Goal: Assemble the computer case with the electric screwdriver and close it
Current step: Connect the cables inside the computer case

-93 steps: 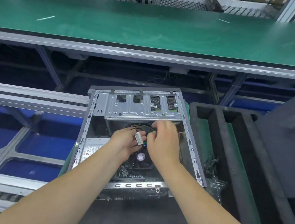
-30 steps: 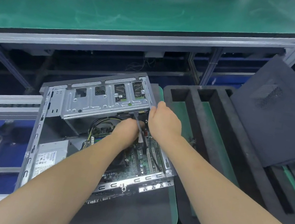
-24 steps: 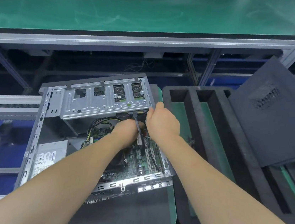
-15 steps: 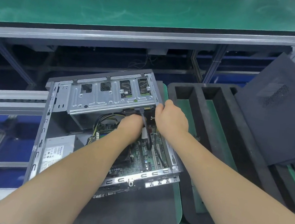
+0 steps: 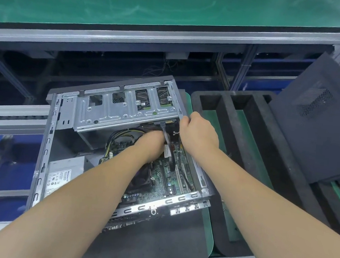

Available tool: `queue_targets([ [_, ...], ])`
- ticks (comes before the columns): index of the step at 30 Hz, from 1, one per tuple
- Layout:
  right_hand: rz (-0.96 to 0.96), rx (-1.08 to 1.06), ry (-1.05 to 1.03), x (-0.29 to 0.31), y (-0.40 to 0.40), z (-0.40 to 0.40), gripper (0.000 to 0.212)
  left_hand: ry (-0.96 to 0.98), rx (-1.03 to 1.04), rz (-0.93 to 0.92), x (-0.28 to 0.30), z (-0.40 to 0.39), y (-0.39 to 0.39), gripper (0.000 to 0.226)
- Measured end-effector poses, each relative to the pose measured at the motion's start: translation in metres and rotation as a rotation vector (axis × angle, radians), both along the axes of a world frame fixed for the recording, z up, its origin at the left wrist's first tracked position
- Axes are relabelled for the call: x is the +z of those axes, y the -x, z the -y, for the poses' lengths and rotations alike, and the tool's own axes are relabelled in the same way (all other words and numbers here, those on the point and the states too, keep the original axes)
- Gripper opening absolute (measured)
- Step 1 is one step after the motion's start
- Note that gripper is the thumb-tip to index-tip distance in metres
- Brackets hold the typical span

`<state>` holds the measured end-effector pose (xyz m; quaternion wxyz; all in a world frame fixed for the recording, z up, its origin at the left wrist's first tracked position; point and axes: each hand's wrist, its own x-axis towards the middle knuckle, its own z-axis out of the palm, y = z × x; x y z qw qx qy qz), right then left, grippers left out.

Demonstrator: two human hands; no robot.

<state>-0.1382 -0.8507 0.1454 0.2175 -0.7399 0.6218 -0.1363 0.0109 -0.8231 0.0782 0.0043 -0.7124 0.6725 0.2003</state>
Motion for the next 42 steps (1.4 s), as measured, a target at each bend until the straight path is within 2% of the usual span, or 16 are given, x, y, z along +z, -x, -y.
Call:
queue_targets([
  [7,0.013,-0.005,0.002,-0.003,0.0,0.002,0.031,0.009,-0.105,0.19,0.008,-0.005,0.006,0.017],
  [12,0.006,-0.006,0.009,-0.003,-0.002,0.002,0.029,0.006,-0.178,0.355,0.011,-0.007,0.015,0.023],
  [15,-0.003,-0.003,0.008,-0.002,-0.001,0.001,0.028,0.038,-0.179,0.386,0.008,-0.005,0.016,0.032],
  [24,0.006,-0.003,-0.004,-0.003,-0.001,0.0,0.028,0.143,-0.13,0.411,-0.002,-0.015,0.021,0.032],
  [30,0.003,-0.002,-0.008,-0.002,-0.001,-0.001,0.031,0.119,-0.24,0.513,0.002,-0.012,0.028,0.029],
  [34,0.001,-0.003,0.004,-0.002,0.0,-0.001,0.036,0.045,-0.234,0.41,0.008,-0.008,0.018,0.037],
  [38,0.004,0.0,0.0,-0.001,-0.001,-0.001,0.037,-0.035,-0.247,0.189,0.018,0.001,-0.003,0.025],
  [40,0.011,0.001,-0.001,-0.001,-0.001,0.0,0.036,-0.036,-0.181,0.056,0.02,0.002,-0.007,0.021],
  [42,0.008,-0.002,0.0,-0.001,-0.001,0.0,0.036,-0.058,-0.099,0.012,0.021,0.001,-0.006,0.019],
])
